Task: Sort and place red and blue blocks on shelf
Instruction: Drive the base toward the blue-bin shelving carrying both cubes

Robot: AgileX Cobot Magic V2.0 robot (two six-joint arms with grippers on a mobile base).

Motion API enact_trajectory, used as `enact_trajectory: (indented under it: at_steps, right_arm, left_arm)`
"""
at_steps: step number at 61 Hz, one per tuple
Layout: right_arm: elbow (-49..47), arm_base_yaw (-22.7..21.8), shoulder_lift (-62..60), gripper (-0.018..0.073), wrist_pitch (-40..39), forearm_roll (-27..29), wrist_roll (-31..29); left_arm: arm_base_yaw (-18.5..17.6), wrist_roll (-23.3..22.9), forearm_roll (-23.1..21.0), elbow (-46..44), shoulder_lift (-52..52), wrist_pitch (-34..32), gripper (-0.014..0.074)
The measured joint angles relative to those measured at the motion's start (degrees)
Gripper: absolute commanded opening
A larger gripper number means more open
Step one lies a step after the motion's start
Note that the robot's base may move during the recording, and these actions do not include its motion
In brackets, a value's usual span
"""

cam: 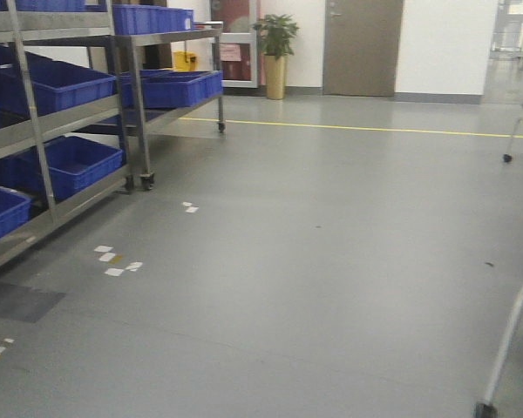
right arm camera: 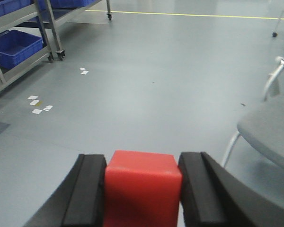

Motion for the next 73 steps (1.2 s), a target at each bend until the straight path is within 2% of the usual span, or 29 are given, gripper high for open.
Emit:
enact_trajectory:
  at_steps: [73]
  right_arm:
    - [0.0, 0.0, 0.0, 0.0049, 0.0, 0.0, 0.0]
  left_arm:
    - [0.0, 0.0, 0.0, 0.0, 0.0, 0.0, 0.0125]
